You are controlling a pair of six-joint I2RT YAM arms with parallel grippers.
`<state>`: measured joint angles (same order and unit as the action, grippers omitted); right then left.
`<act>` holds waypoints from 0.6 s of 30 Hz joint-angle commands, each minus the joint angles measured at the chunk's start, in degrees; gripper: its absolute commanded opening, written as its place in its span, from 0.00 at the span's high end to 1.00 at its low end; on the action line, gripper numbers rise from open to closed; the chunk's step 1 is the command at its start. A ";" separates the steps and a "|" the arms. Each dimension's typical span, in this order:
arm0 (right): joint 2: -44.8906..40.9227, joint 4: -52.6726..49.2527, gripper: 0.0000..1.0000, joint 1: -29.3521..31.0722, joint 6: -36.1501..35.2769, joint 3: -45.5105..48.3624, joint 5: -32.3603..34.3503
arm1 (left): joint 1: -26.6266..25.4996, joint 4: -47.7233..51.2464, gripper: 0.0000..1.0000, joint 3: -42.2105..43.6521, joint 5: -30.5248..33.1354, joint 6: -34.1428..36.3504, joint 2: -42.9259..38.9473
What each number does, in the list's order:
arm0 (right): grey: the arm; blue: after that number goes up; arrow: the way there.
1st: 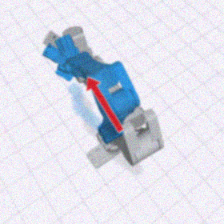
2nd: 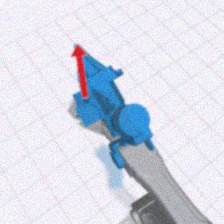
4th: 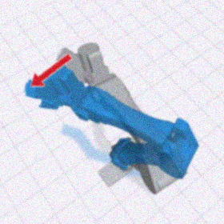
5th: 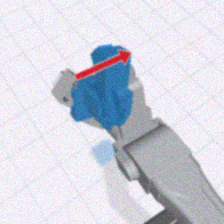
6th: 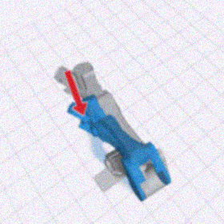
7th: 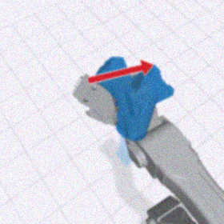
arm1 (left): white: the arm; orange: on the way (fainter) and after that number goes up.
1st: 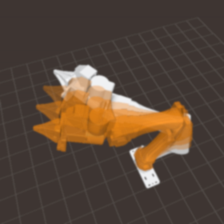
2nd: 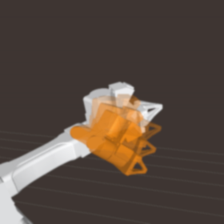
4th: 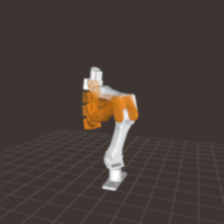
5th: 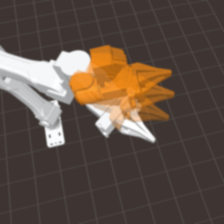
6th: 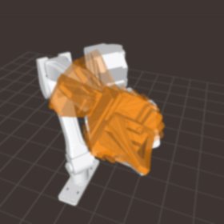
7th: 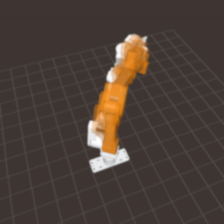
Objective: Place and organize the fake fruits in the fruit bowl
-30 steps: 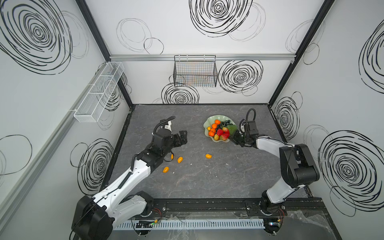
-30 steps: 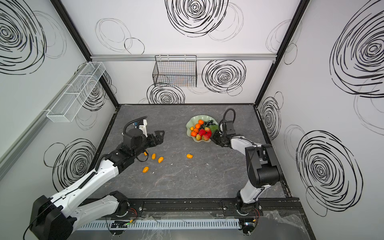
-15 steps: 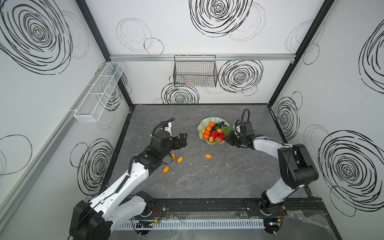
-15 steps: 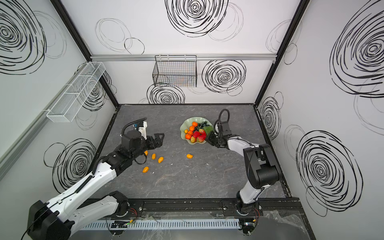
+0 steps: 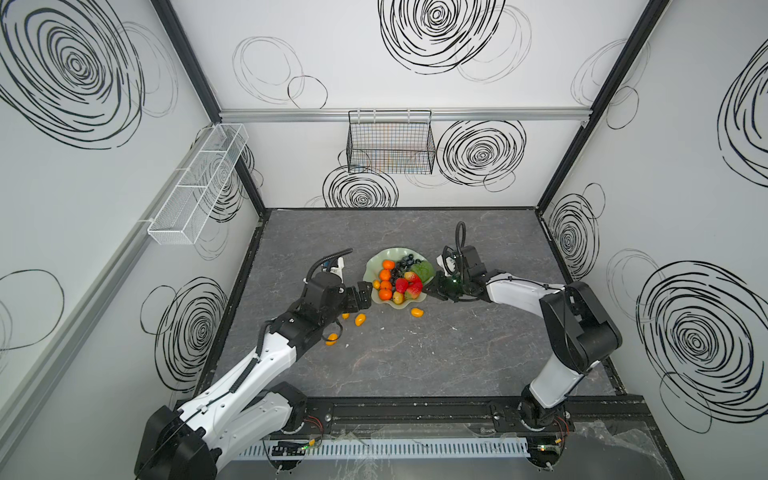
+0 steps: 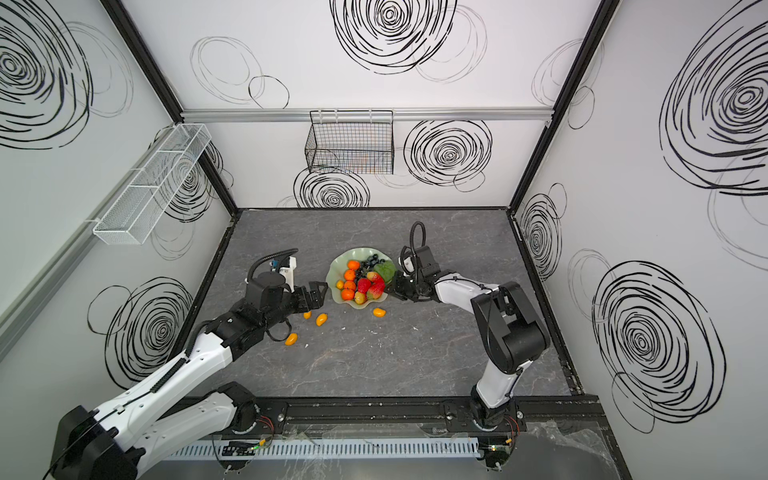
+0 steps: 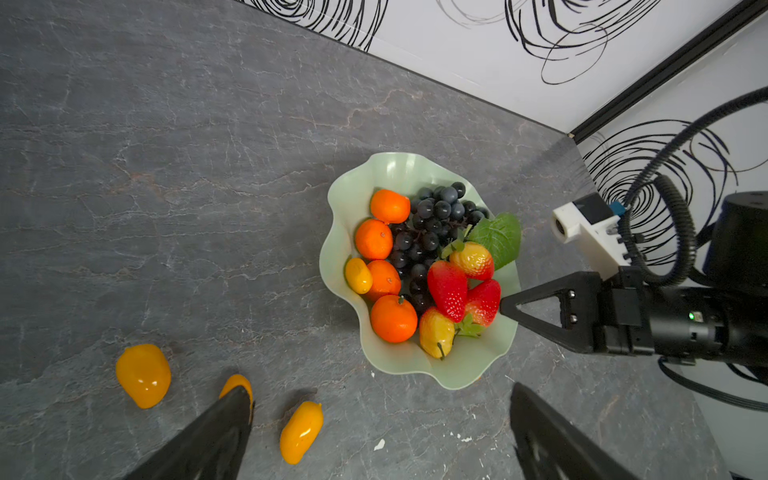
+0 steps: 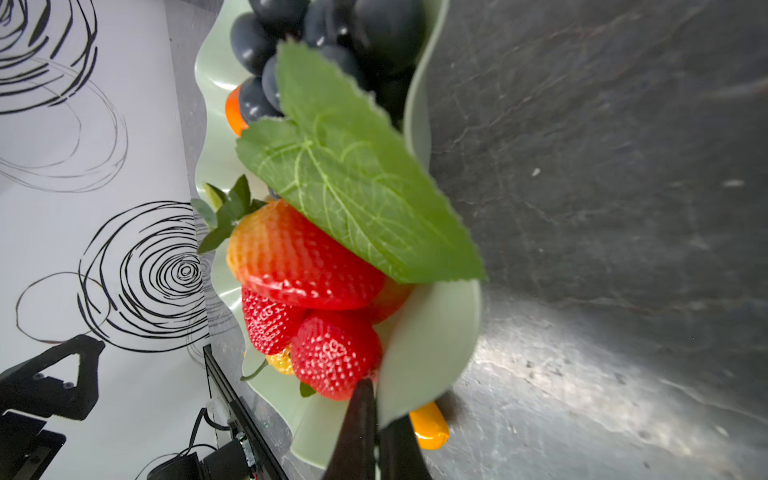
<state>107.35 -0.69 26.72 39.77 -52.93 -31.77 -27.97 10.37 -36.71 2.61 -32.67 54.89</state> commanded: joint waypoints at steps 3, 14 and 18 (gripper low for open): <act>1.07 -1.03 0.82 0.09 -1.76 -2.93 -0.24 | -1.08 0.19 0.01 0.17 1.89 1.28 -0.55; -8.33 -6.25 0.58 2.10 -10.25 -0.88 10.75 | -7.20 0.37 0.01 0.57 5.75 3.56 -1.61; -13.46 -7.01 0.50 5.54 -14.43 2.55 17.83 | -10.96 -4.67 0.01 4.50 5.13 2.40 -4.51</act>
<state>96.38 -5.93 30.15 30.00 -52.18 -20.88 -37.34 10.41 -34.22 7.09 -30.44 52.25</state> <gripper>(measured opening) 0.481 0.995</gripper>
